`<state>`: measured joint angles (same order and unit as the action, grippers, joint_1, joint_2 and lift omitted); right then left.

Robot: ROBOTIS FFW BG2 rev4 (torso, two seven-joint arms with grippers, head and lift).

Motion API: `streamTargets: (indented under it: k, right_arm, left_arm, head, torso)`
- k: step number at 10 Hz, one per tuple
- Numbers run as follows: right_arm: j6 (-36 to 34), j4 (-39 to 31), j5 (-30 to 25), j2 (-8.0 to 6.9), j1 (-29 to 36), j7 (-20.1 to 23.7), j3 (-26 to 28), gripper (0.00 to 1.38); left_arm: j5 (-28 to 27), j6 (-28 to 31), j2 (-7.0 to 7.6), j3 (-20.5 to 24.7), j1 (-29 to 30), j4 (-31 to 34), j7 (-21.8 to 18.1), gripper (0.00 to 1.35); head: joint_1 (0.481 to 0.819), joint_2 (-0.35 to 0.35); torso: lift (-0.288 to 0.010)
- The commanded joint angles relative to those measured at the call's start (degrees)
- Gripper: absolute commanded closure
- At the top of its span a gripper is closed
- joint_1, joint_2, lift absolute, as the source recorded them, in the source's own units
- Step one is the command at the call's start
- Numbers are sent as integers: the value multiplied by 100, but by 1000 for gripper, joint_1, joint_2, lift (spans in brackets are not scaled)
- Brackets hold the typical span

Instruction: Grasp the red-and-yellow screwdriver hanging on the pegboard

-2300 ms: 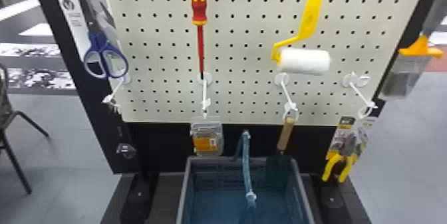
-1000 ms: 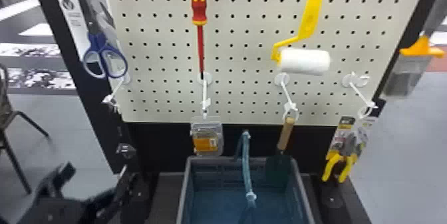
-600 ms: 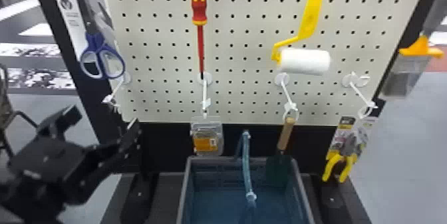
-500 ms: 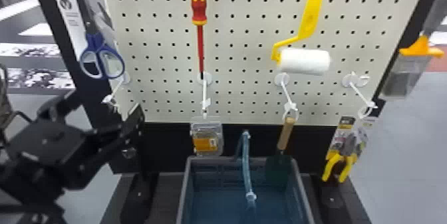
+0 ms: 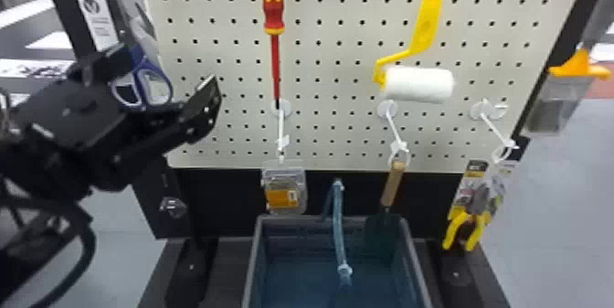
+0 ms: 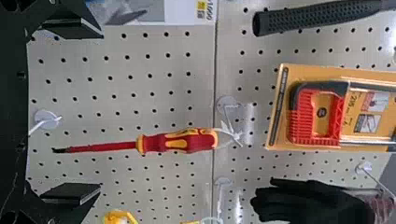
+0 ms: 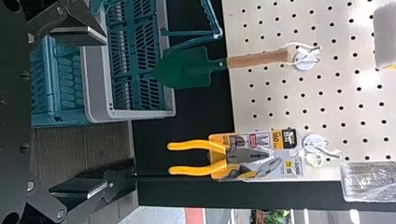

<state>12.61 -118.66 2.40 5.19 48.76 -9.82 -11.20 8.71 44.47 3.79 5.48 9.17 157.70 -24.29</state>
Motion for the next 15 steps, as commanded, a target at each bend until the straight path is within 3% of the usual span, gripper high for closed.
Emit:
streamTargets:
  k: [1, 3, 5, 7, 8, 11, 13, 14, 15]
  right_arm:
    - [-22, 32, -3, 0, -49, 7, -31, 216]
    - [-39, 32, -11, -9, -49, 7, -40, 216]
    - [-48, 60, -20, -9, -111, 59, -40, 216]
    - [-57, 60, -29, -18, -123, 86, -40, 216]
    - [-57, 60, -29, -18, -135, 86, -40, 216]
    - [-66, 60, -29, -18, -135, 95, -40, 217]
    - [-66, 46, -38, -9, -148, 95, -40, 217]
    - [-83, 18, -47, 0, -148, 95, -40, 217]
    - [-101, -10, -64, 9, -160, 95, -40, 217]
  left_arm:
    - [69, 193, 78, -3, -409, -12, -111, 137]
    - [429, 483, 236, -117, -877, -223, -251, 140]
    - [429, 510, 262, -372, -1418, -996, -647, 142]
    - [192, 510, 271, -557, -1824, -1334, -832, 142]
    - [60, 510, 342, -645, -2083, -1545, -946, 140]
    - [-80, 474, 623, -917, -2858, -2332, -1306, 142]
    - [-72, 712, 816, -1084, -3264, -2360, -1324, 142]
    - [95, 870, 948, -1154, -3448, -2388, -1324, 142]
    - [596, 1090, 1062, -1154, -3584, -2599, -1306, 142]
  head:
    - [549, 0]
    - [549, 0]
    - [549, 0]
    - [549, 0]
    - [549, 0]
    - [549, 0]
    - [549, 0]
    - [549, 0]
    - [549, 0]
  torso:
    - [-100]
    - [-100]
    - [-100]
    - [-100]
    - [-100]
    - [-100]
    - [-100]
    - [-100]
    - [-100]
